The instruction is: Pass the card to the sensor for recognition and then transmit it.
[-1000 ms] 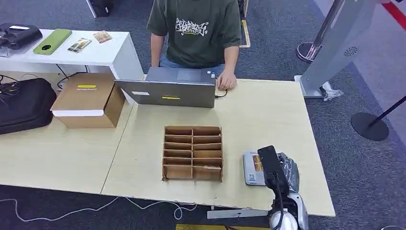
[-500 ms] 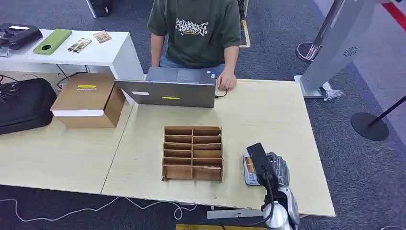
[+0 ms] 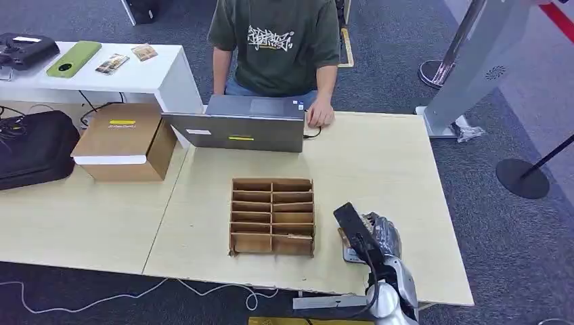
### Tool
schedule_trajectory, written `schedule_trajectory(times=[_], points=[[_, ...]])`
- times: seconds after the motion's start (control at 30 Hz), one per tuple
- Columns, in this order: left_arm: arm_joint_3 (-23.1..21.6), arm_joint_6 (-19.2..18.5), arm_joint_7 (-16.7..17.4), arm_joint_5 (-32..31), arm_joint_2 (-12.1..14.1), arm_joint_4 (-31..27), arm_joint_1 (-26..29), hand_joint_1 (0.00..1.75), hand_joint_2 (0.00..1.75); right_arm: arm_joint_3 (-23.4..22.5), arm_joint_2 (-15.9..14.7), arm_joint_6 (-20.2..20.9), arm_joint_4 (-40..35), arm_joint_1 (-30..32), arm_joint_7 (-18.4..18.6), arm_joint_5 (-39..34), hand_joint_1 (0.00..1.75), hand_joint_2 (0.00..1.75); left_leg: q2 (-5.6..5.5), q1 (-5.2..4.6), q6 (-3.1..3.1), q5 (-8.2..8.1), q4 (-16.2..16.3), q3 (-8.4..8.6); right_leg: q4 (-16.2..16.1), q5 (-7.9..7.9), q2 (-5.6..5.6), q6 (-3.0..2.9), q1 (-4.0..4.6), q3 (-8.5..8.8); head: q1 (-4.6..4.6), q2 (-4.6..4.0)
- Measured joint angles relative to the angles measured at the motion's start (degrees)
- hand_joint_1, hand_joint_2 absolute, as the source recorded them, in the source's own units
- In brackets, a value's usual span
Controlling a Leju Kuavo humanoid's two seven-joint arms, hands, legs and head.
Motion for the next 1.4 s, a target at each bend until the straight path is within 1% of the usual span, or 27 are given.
schedule_trajectory(times=[0.33, 0.67, 0.77, 0.8, 0.87, 0.97, 1.07, 1.13, 1.23, 1.3, 1.4], points=[[0.00, 0.07, 0.02, 0.18, 0.15, -0.04, -0.06, 0.00, 0.00, 3.01, -0.63, 1.11, 0.81, 0.03, -0.83, -1.81, 1.75, 1.75, -0.01, -0.01, 0.00, 0.00, 0.00, -0.01, 0.00, 0.00, 0.00, 0.00, 0.00, 0.00, 0.02, 0.00], [0.00, 0.22, 0.02, 0.53, 0.15, -0.07, -0.09, 0.00, 0.00, 3.96, -0.94, 1.40, 0.76, 0.12, -1.20, -2.01, 1.75, 1.75, 0.00, 0.00, 0.00, 0.00, 0.00, -0.01, 0.00, 0.00, 0.00, 0.00, 0.00, -0.01, 0.00, 0.00], [0.00, 0.31, 0.00, 0.61, 0.15, -0.07, -0.07, 0.00, 0.00, 4.02, -0.98, 0.89, 0.52, 0.37, -2.30, -3.32, 1.75, 1.75, -0.01, 0.00, 0.00, 0.00, 0.00, -0.01, 0.00, 0.00, 0.00, 0.00, 0.00, 0.00, 0.00, 0.00], [0.00, 0.37, -0.04, 0.79, 0.13, -0.07, -0.06, 0.00, 0.00, 4.02, -0.98, 0.01, 0.37, 0.45, -2.99, -3.30, 1.75, 1.75, -0.01, 0.00, 0.00, 0.00, 0.00, -0.01, 0.00, 0.00, 0.00, 0.00, 0.00, -0.01, 0.02, 0.00], [0.00, 0.42, -0.18, 1.22, 0.04, -0.07, -0.02, 0.00, 0.00, 4.06, -0.98, -3.90, -0.29, 0.70, -4.88, -2.60, 1.75, 1.75, -0.01, -0.01, 0.00, 0.00, 0.00, -0.02, 0.00, 0.00, -0.01, 0.00, 0.00, -0.01, 0.00, 0.00], [0.00, 0.59, -1.05, 2.14, -0.39, -0.07, 0.10, 0.00, 0.00, 4.11, -0.92, -12.49, -3.68, 1.30, -9.53, -1.83, 1.75, 1.75, -0.01, -0.02, 0.00, 0.00, 0.00, -0.03, 0.00, 0.00, -0.02, 0.00, 0.00, -0.01, 0.00, 0.00], [0.00, 0.79, -1.40, 2.53, -0.72, -0.06, 0.20, 0.00, 0.00, 4.09, -0.44, -17.80, -8.45, 1.92, -12.04, 0.43, 1.75, 1.75, -0.01, -0.02, 0.00, 0.00, 0.00, -0.02, -0.01, 0.00, -0.01, 0.00, 0.00, -0.01, 0.00, 0.00], [-0.02, 0.92, -1.46, 2.54, -0.94, -0.04, 0.19, 0.00, 0.00, 4.02, -0.09, -20.23, -10.98, 2.21, -13.17, 1.96, 1.75, 1.75, -0.01, -0.02, 0.00, -0.01, 0.00, -0.02, -0.01, 0.00, -0.01, 0.00, 0.00, -0.01, 0.02, 0.00], [-0.04, 0.92, -1.81, 2.03, -0.98, -0.07, 0.23, 0.00, 0.00, 3.78, 0.02, -24.34, -13.90, 2.35, -14.51, 6.11, 1.75, 1.75, 0.00, -0.01, 0.00, 0.00, 0.00, -0.02, -0.01, 0.00, -0.01, 0.00, 0.00, -0.01, 0.02, -0.02], [-0.04, 0.94, -2.03, 1.53, -0.94, -0.07, 0.18, 0.00, 0.00, 3.50, 0.02, -26.99, -14.47, 1.96, -14.71, 10.61, 1.75, 1.75, 0.01, -0.01, 0.00, 0.00, 0.00, -0.01, 0.00, 0.00, -0.01, 0.00, 0.00, 0.00, 0.00, 0.00], [-0.04, 0.96, -2.25, 0.94, -0.90, -0.07, 0.18, 0.00, 0.00, 3.32, 0.00, -30.57, -14.36, 0.52, -14.30, 19.46, 1.75, 1.75, 0.02, 0.00, 0.00, 0.00, 0.00, 0.00, 0.00, 0.01, 0.00, -0.01, 0.00, 0.00, 0.00, 0.00]])
